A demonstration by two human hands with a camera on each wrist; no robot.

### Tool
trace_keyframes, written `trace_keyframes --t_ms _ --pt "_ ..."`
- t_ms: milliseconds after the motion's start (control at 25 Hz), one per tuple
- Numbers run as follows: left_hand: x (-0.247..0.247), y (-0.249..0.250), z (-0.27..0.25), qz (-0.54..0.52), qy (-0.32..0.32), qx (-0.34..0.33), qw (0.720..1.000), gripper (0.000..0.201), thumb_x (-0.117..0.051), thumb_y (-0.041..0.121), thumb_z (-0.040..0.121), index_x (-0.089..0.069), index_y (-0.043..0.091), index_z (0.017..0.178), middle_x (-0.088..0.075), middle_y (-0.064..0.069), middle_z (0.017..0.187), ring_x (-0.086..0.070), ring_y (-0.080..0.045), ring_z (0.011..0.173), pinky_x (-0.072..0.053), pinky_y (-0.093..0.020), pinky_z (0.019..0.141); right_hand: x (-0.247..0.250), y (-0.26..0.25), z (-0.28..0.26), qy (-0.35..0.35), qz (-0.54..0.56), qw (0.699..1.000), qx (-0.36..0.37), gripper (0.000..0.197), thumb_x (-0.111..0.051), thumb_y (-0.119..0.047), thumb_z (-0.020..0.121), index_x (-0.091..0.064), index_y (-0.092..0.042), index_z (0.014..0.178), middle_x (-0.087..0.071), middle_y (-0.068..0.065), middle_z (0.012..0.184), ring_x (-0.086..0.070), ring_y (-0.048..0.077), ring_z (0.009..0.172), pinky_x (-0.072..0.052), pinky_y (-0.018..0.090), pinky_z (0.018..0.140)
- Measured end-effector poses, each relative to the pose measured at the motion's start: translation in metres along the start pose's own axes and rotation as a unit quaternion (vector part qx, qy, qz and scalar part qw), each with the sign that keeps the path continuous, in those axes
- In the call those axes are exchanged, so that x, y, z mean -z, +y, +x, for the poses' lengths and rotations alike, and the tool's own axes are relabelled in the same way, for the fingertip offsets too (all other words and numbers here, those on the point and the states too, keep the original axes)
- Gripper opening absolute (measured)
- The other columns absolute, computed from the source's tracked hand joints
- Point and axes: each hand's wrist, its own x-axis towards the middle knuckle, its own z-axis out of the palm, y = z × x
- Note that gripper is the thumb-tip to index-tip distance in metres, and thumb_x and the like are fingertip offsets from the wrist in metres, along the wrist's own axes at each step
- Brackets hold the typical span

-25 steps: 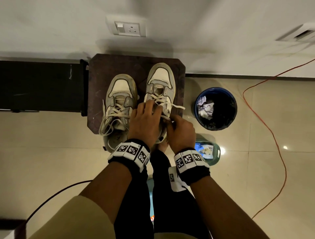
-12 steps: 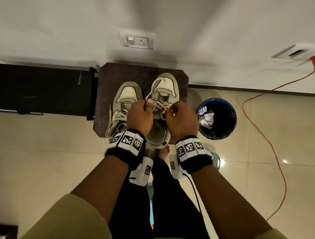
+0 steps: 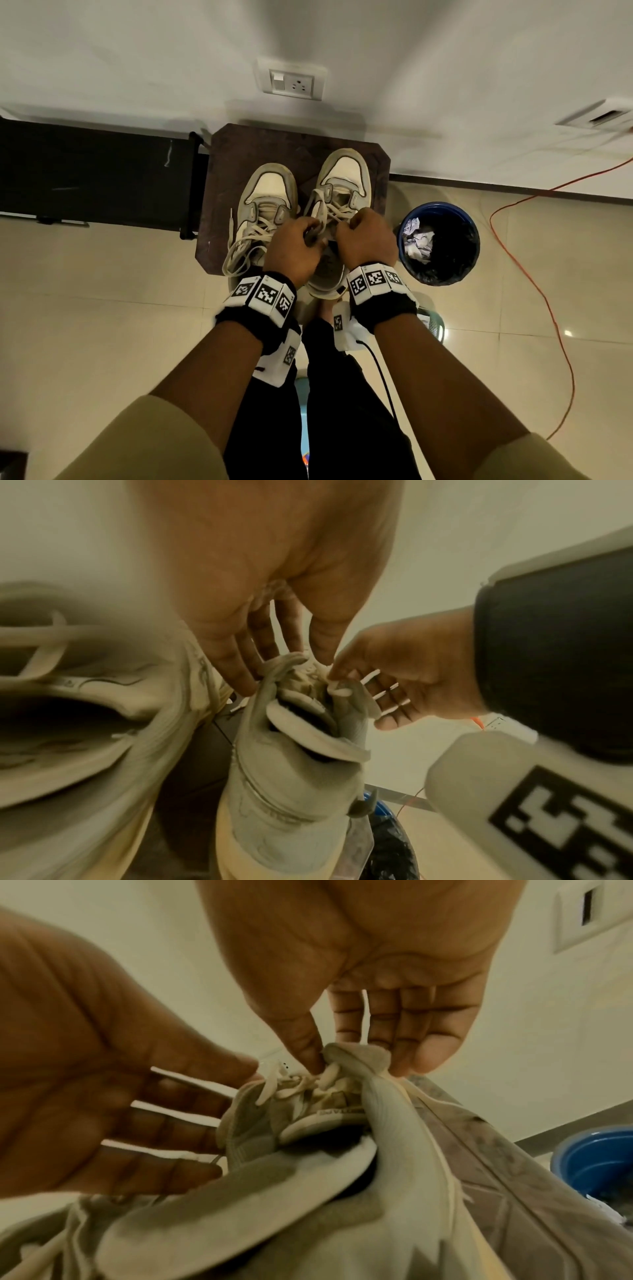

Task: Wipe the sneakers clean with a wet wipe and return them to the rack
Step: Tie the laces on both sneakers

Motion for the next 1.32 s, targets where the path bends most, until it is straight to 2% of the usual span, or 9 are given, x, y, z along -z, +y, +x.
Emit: trace_keyframes --t_ms 160,320,400,640,760,880,1000,1200,1320 --pt "-0.006 -0.001 0.009 0.105 -0.001 -0.015 0.994 0.037 -0.06 0.026 0.087 -0.058 0.021 0.123 -0.059 -0.008 0.121 -0.057 -0.029 0.11 -0.049 -0.044 0.091 0.0 -0.004 -0.004 0.048 0.077 0.994 0.061 0.019 -0.054 -0.028 0.086 -0.068 -0.017 0.091 -0.069 0.003 0.088 -0.063 0.023 0.083 -0.053 0.033 0.073" --pt "-0.009 0.01 0.014 0.217 0.054 -0.031 0.974 0.026 -0.055 0.027 0.091 -0.062 0.021 0.115 -0.059 -0.005 0.115 -0.057 -0.028 0.106 -0.049 -0.042 0.078 0.0 0.004 -0.007 0.059 0.172 0.983 0.031 0.02 -0.049 -0.027 0.095 -0.06 -0.012 0.104 -0.067 0.01 0.099 -0.061 0.026 0.092 -0.048 0.032 0.078" --pt "-0.01 0.014 0.014 0.216 0.069 -0.038 0.973 0.023 -0.05 0.028 0.094 -0.061 0.019 0.111 -0.062 -0.005 0.11 -0.059 -0.028 0.101 -0.049 -0.041 0.075 -0.001 0.013 -0.014 0.054 0.198 0.978 0.034 0.019 -0.046 -0.028 0.097 -0.057 -0.013 0.103 -0.065 0.011 0.1 -0.061 0.028 0.091 -0.049 0.037 0.078" --pt "-0.012 0.018 0.014 0.209 0.054 -0.039 0.976 0.029 -0.057 0.034 0.089 -0.054 0.016 0.112 -0.062 -0.004 0.111 -0.06 -0.028 0.098 -0.046 -0.038 0.072 0.003 0.025 -0.02 0.012 0.297 0.949 0.108 0.012 -0.049 -0.019 0.098 -0.053 -0.01 0.092 -0.06 0.001 0.083 -0.056 0.014 0.076 -0.046 0.03 0.071" --pt "-0.014 0.022 0.019 0.247 0.053 -0.044 0.967 0.027 -0.057 0.027 0.089 -0.054 0.015 0.113 -0.061 -0.008 0.112 -0.06 -0.031 0.1 -0.045 -0.039 0.072 0.002 0.032 -0.018 -0.004 0.343 0.932 0.115 0.017 -0.05 -0.023 0.096 -0.055 -0.006 0.093 -0.064 0.012 0.088 -0.059 0.025 0.079 -0.049 0.039 0.071" --pt "-0.017 0.028 0.02 0.277 0.05 -0.052 0.958 0.02 -0.052 0.025 0.092 -0.061 0.014 0.107 -0.063 -0.01 0.108 -0.062 -0.034 0.099 -0.048 -0.041 0.074 0.001 0.037 -0.019 -0.012 0.383 0.916 0.117 0.02 -0.051 -0.025 0.094 -0.059 -0.008 0.098 -0.066 0.012 0.094 -0.062 0.027 0.089 -0.053 0.042 0.079" --pt "-0.016 0.03 0.016 0.224 0.068 -0.036 0.971 0.021 -0.052 0.031 0.092 -0.061 0.016 0.105 -0.065 -0.007 0.101 -0.062 -0.03 0.093 -0.044 -0.038 0.07 0.005 0.038 -0.019 -0.035 0.42 0.9 0.113 0.016 -0.053 -0.024 0.093 -0.063 -0.012 0.094 -0.068 0.012 0.094 -0.064 0.025 0.089 -0.053 0.041 0.081" --pt "-0.009 0.015 0.01 0.002 0.063 0.052 0.997 0.019 -0.049 0.031 0.096 -0.055 0.016 0.105 -0.058 0.001 0.092 -0.057 -0.021 0.085 -0.04 -0.032 0.072 0.012 0.031 -0.015 -0.024 0.444 0.891 0.087 0.017 -0.052 -0.008 0.096 -0.063 -0.006 0.084 -0.067 0.009 0.074 -0.063 0.01 0.069 -0.049 0.019 0.069" --pt "-0.007 0.012 0.006 -0.114 0.079 0.021 0.99 0.017 -0.05 0.032 0.096 -0.058 0.018 0.099 -0.063 0.004 0.087 -0.061 -0.014 0.083 -0.042 -0.027 0.072 0.002 0.03 -0.008 -0.017 0.396 0.914 0.088 0.011 -0.056 -0.01 0.094 -0.066 -0.009 0.091 -0.067 0.008 0.074 -0.062 0.014 0.068 -0.051 0.025 0.069"
